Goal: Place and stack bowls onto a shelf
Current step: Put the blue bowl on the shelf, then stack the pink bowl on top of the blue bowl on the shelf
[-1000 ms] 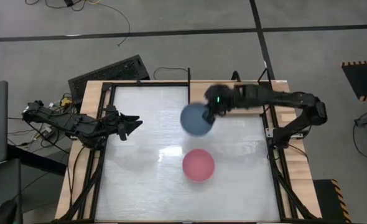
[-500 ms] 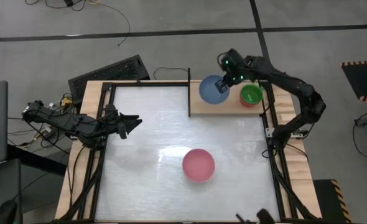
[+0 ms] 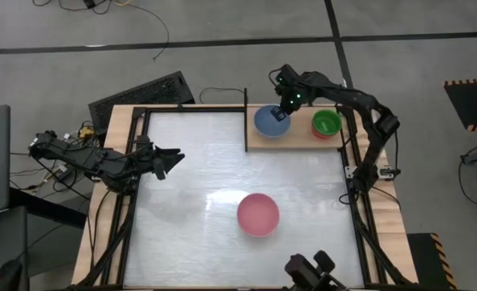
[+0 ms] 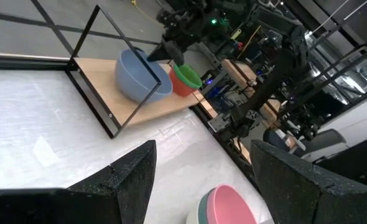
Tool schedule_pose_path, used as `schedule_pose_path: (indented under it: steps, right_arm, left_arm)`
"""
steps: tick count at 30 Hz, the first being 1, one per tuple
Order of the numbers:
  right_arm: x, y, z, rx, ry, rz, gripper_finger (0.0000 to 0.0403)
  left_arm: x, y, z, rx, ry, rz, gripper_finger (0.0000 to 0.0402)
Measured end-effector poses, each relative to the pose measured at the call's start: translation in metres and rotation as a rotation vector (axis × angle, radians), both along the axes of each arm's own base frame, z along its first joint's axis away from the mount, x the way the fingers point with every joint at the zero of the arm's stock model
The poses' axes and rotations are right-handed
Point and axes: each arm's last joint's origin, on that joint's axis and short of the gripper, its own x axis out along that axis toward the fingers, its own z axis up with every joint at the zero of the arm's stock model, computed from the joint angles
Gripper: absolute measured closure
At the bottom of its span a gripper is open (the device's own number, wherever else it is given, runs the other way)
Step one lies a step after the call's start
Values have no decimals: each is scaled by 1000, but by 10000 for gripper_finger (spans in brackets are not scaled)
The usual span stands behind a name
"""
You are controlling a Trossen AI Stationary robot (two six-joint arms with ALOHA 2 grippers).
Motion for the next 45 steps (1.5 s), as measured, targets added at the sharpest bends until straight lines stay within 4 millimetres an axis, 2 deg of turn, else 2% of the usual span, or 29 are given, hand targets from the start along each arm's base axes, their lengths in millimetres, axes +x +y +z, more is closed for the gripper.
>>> schedule_pose_path:
  steps: [6, 11, 16, 20, 22, 25, 31, 34, 39, 42, 45]
  right_arm:
    - [-2, -4, -1, -4, -2, -12, 373]
    - [-5, -1, 7, -28, -6, 7, 300]
    - [-13, 7, 29, -72, -52, 3, 240]
    - [-23, 24, 61, -98, -165, 31, 220]
    - [-25, 42, 80, -92, -253, 83, 219]
    - [-21, 79, 102, -58, -351, 188, 224]
    - [-4, 168, 120, -17, -371, 388, 236]
    - [10, 217, 116, -9, -329, 508, 237]
    - [34, 284, 93, -58, -214, 628, 237]
    - [47, 310, 74, -78, -146, 690, 238]
    - [62, 326, 53, -68, -94, 734, 239]
  left_arm:
    - [0, 0, 0, -4, -1, 1, 157]
    - [0, 0, 0, 1, 1, 0, 157]
    - [0, 0, 0, 2, 1, 0, 157]
    - [0, 0, 0, 2, 1, 0, 157]
    - [0, 0, 0, 2, 1, -1, 157]
    - [0, 0, 0, 3, 2, -1, 157]
    - [0, 0, 0, 3, 2, -1, 157]
    - [0, 0, 0, 3, 2, -1, 157]
    - [0, 0, 0, 3, 3, -1, 157]
    - [0, 0, -1, 15, 21, -2, 157]
    - [0, 0, -2, 17, 28, -7, 157]
